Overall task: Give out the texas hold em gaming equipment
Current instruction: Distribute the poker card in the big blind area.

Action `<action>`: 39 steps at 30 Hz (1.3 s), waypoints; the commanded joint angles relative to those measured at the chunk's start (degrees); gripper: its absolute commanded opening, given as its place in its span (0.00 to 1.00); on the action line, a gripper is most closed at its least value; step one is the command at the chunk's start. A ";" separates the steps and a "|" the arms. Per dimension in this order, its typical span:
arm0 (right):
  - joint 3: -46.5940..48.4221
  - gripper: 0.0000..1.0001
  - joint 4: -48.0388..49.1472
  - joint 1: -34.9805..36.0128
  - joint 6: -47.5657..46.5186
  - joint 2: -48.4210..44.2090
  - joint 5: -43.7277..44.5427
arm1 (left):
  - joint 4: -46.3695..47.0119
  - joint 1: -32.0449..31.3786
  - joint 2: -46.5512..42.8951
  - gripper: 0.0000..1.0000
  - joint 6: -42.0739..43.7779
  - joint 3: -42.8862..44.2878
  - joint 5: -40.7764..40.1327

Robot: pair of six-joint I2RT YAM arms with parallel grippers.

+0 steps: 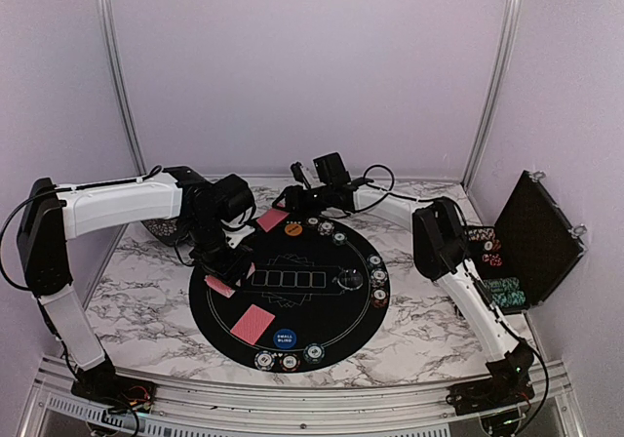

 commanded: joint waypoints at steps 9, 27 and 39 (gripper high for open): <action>2.92 0.75 -4.38 0.47 -7.04 -2.35 6.91 | -1.59 0.31 -1.04 0.58 0.52 1.17 0.47; -20.67 0.75 -1.41 -0.09 -0.96 -22.62 -1.74 | -1.67 0.15 0.16 0.58 0.37 2.56 1.26; -52.29 0.71 13.75 0.58 8.55 -39.86 -15.06 | -1.94 -1.25 1.48 0.58 -0.56 4.19 1.69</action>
